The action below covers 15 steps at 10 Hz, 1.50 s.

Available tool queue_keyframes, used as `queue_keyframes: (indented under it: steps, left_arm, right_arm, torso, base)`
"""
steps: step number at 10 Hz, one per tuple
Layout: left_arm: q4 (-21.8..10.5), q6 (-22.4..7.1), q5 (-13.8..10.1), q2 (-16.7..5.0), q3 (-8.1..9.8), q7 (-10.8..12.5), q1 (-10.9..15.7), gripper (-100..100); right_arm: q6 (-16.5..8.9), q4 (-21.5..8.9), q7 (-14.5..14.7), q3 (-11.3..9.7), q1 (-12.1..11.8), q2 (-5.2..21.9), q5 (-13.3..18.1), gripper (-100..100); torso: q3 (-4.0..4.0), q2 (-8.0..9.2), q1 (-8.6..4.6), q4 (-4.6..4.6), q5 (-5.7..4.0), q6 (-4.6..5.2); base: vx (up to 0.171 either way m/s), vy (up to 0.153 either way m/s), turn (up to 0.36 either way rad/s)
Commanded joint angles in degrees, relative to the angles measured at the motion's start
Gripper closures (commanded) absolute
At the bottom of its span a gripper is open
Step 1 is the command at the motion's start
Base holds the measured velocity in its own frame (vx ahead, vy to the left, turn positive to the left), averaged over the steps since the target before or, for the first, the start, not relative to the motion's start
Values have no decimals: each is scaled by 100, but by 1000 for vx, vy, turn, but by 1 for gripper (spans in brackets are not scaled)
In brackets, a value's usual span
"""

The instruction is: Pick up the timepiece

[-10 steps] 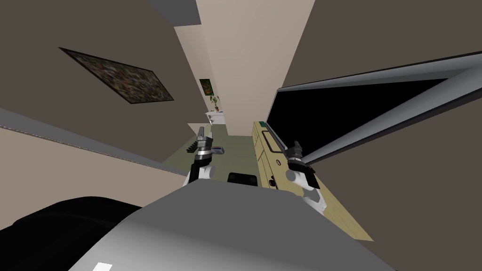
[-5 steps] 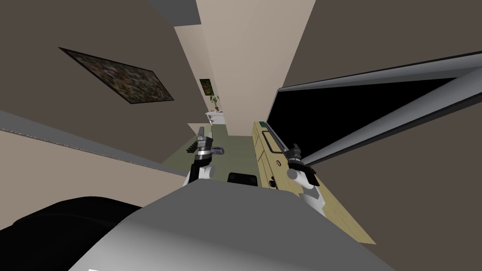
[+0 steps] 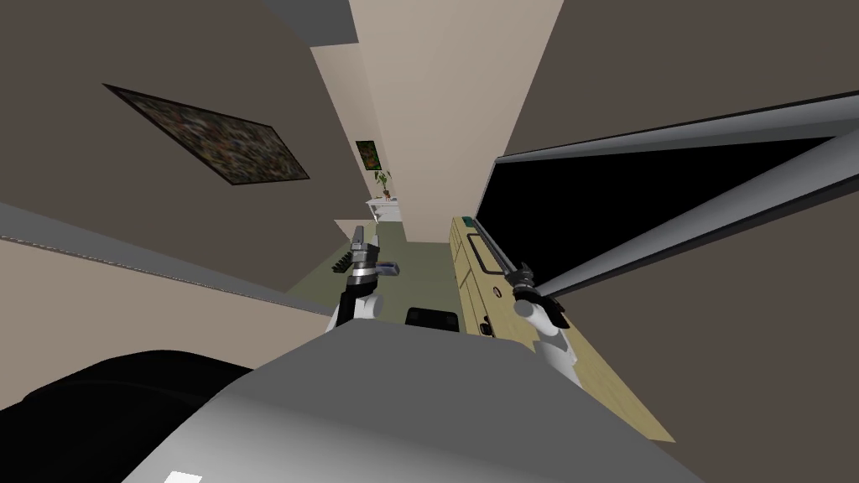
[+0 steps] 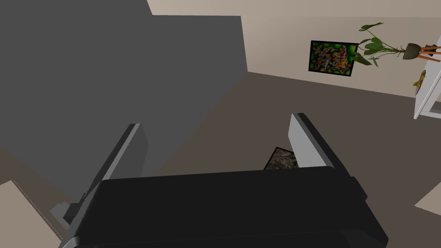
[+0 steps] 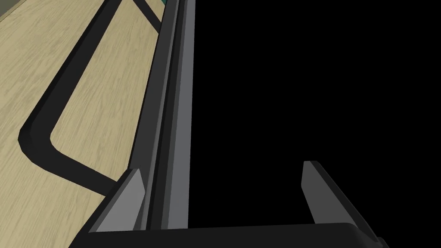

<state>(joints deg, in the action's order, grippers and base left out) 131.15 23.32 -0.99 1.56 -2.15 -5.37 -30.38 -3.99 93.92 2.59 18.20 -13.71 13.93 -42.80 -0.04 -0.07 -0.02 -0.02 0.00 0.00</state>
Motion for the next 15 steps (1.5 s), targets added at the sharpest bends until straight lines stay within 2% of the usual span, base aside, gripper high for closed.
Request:
queue_keyframes:
  steps: [1,3,4,5,6,7,8,9,10,11,12,13,14,15]
  left_arm:
    - [0,0,0,0,0,0,0,0]
    - [0,0,0,0,0,0,0,0]
    - [0,0,0,0,0,0,0,0]
    - [0,0,0,0,0,0,0,0]
    - [0,0,0,0,0,0,0,0]
    - [0,0,0,0,0,0,0,0]
    - [0,0,0,0,0,0,0,0]
    - [0,0,0,0,0,0,0,0]
    - [0,0,0,0,0,0,0,0]
    - [0,0,0,0,0,0,0,0]
    - [0,0,0,0,0,0,0,0]
    - [0,0,0,0,0,0,0,0]
    - [0,0,0,0,0,0,0,0]
    - [0,0,0,0,0,0,0,0]
  right_arm:
    - [-130,-223,-54,45,42,87,-193,-100]
    - [-497,-668,-158,224,263,192,-612,-100]
    - [-593,-805,-158,224,263,192,-721,-100]
    - [-796,-1021,-212,309,373,238,-918,-100]
    - [-827,-1156,-212,309,373,238,-979,-100]
    - [-1037,-1379,-266,391,481,279,-1231,-100]
    - [-1061,-1464,-266,391,481,279,-1231,-100]
    - [-1294,-1631,-320,470,587,316,-1448,-100]
    - [-1294,-1767,-320,470,587,316,-1477,-100]
    - [-1526,-1928,-374,545,691,347,-1680,-100]
    - [-1526,-2065,-374,545,691,347,-1717,-100]
    - [-1736,-2324,-429,615,793,375,-1949,-100]
    - [-1756,-2358,-429,615,793,375,-1949,-100]
    - [-1983,-2615,-483,682,891,401,-2172,-100]
  torso:
    - [0,0,0,0,0,0]
    - [0,1,-2,0,0,1]
    - [0,-1,-2,0,0,0]
    - [0,1,-2,-1,-1,1]
    - [0,0,-3,0,-1,1]
    - [1,2,-4,0,0,1]
    - [1,3,-4,0,-1,1]
    - [2,4,-2,1,-1,1]
    - [2,3,-5,1,-1,0]
    - [2,4,-4,0,-1,1]
    - [2,3,-6,1,-1,1]
    - [2,3,-5,0,-1,1]
    - [2,4,-6,1,-1,1]
    - [3,5,-5,1,-1,1]
  base:
    - [14,-3,5]
    - [18,-8,2]
    - [16,-10,5]
    - [19,-13,-4]
    - [13,-11,2]
    - [10,-14,-5]
    - [9,-14,1]
    - [13,-19,-6]
    - [11,-17,0]
    - [12,-22,-10]
    - [11,-19,-1]
    - [8,-23,-10]
    - [7,-20,-2]
    - [12,-24,-9]
